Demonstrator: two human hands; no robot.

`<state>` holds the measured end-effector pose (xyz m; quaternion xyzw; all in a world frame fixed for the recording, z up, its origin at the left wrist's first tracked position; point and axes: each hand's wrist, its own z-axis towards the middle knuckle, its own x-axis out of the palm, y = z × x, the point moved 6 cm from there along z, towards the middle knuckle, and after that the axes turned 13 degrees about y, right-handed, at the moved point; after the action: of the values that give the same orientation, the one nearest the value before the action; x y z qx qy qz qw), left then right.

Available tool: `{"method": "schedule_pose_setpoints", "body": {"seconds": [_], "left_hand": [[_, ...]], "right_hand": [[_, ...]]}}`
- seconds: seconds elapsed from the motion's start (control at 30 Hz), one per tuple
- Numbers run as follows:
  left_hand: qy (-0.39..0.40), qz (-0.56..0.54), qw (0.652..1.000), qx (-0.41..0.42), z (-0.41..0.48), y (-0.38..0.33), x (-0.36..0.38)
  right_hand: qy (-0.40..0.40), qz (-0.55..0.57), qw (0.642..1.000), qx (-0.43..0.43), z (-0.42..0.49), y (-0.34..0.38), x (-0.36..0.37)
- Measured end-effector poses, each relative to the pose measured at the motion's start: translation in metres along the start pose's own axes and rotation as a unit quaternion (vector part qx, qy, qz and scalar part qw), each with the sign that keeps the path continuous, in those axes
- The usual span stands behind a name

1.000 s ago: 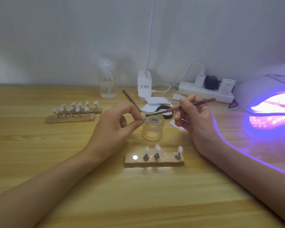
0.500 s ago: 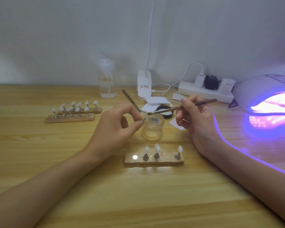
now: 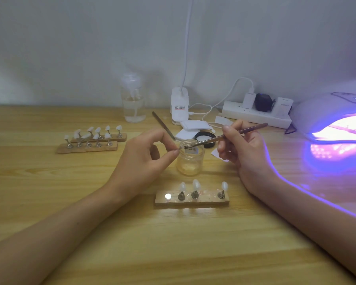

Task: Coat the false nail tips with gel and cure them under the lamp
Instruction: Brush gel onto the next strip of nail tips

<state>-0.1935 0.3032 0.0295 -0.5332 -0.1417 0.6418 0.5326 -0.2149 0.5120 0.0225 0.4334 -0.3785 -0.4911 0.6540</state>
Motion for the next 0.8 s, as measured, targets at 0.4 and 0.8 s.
{"method": "schedule_pose_setpoints", "body": {"seconds": [0.4,0.8], "left_hand": [[0.000,-0.001,1.000,0.000,-0.0008,-0.0024,-0.0002],[0.003,0.001,1.000,0.002,-0.0010,-0.0015,0.0000]], "right_hand": [[0.002,0.023,1.000,-0.022,-0.0007,0.0050,0.0010],[-0.012,-0.010,1.000,-0.017,-0.0023,0.0029,-0.0007]]}}
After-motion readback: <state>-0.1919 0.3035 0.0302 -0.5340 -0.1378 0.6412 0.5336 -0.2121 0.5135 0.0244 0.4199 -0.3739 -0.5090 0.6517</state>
